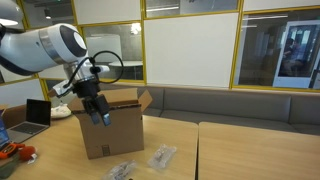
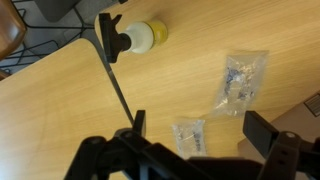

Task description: Put the plastics and the bottle in the box respectively

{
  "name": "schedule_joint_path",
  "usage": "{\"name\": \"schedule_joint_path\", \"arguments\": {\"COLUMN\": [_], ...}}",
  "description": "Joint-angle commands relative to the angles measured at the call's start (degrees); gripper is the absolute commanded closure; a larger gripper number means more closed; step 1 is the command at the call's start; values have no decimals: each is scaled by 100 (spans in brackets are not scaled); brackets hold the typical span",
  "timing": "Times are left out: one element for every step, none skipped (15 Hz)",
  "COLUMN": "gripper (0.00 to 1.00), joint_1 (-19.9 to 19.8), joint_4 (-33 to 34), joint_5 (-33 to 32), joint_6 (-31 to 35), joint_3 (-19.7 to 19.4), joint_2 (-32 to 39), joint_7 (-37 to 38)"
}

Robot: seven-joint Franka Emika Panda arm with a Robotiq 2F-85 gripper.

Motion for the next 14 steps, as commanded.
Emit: {"name": "schedule_joint_path", "arguments": {"gripper": [0, 0, 0, 0, 0, 0, 0, 0, 0, 0, 0, 0, 0, 0], "joint_1": [-233, -270, -314, -358, -412, -454, -493, -529, -549, -571, -573, -565, -549, -522], "joint_4": [-738, -876, -994, -1072, -1107, -1147, -1165, -1164, -1172, -1139, -1129, -1078, -1015, -986], "joint_5": [267, 274, 305, 322, 322, 336, 335, 338, 359, 412, 488, 584, 700, 812], "joint_6": [1077, 1394, 1726, 2010, 2283, 2511, 2746, 2976, 3196, 3421, 3652, 3840, 4012, 4170], "joint_3": [93, 86, 67, 48, 20, -1, -27, -62, -94, -136, -168, -198, -221, -241], "joint_2": [-81, -10, 59, 156, 293, 386, 518, 657, 789, 972, 1145, 1349, 1562, 1733], "joint_7": [247, 294, 305, 305, 281, 242, 210, 184, 160, 126, 84, 28, -54, -128]}}
